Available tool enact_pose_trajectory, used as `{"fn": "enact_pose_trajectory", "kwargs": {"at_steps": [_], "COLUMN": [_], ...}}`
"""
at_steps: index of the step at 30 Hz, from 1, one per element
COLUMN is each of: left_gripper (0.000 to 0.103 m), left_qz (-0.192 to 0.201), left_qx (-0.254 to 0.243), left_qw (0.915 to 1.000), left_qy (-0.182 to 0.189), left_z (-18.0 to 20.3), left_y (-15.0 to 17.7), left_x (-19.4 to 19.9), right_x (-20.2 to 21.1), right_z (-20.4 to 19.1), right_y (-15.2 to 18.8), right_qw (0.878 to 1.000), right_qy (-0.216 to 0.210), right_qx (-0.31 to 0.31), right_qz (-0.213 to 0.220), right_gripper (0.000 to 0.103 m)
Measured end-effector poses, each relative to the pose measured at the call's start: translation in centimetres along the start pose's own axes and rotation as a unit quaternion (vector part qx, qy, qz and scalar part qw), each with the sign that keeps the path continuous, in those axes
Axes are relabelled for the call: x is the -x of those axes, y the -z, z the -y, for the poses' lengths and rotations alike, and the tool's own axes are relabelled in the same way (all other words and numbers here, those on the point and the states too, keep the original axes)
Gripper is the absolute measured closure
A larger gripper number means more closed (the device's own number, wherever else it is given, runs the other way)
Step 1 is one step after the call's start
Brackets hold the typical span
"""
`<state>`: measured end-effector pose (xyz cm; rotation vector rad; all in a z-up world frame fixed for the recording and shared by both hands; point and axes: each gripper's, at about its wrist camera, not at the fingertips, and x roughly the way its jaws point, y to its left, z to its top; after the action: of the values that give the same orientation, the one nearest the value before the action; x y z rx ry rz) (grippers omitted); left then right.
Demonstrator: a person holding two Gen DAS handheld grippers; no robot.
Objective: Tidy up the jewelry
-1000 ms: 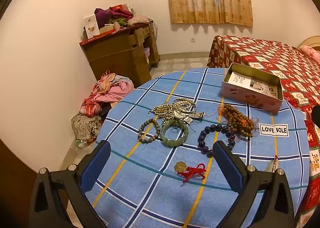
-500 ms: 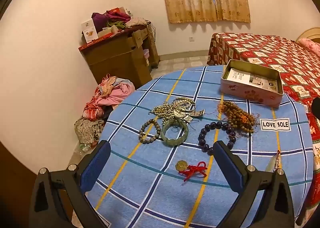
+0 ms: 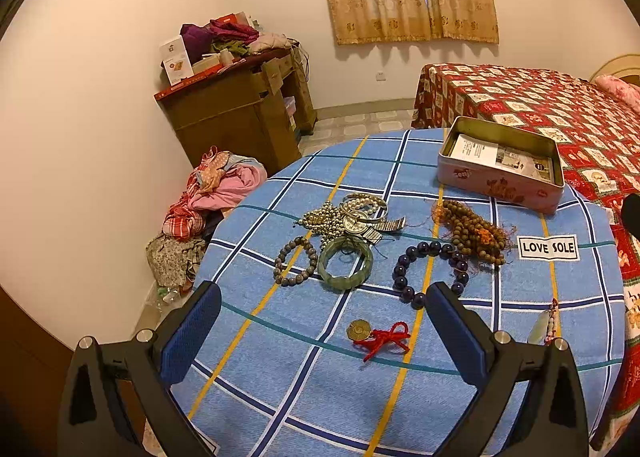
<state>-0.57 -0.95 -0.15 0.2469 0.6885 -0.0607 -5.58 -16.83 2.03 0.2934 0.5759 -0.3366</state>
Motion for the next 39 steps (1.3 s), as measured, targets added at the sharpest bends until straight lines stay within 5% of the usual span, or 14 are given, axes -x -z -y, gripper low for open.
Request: {"fn": "enact_pose_trajectory", "kwargs": {"at_steps": [39], "left_gripper": [0.001], "left_qz": [0.01], "left_qx": [0.016], "left_qw": [0.9997], "left_qy": [0.015], "left_z": [-0.64], "left_y": [-0.42], "left_x": [0.73], "right_x": [0.1], "right_z": [-0.32], "right_y": [-0.27], "right_qw": [1.0], "right_qy": [0.012], "right_qx": [0.007], "right_qz": [0.0], "right_gripper": [0.0]}}
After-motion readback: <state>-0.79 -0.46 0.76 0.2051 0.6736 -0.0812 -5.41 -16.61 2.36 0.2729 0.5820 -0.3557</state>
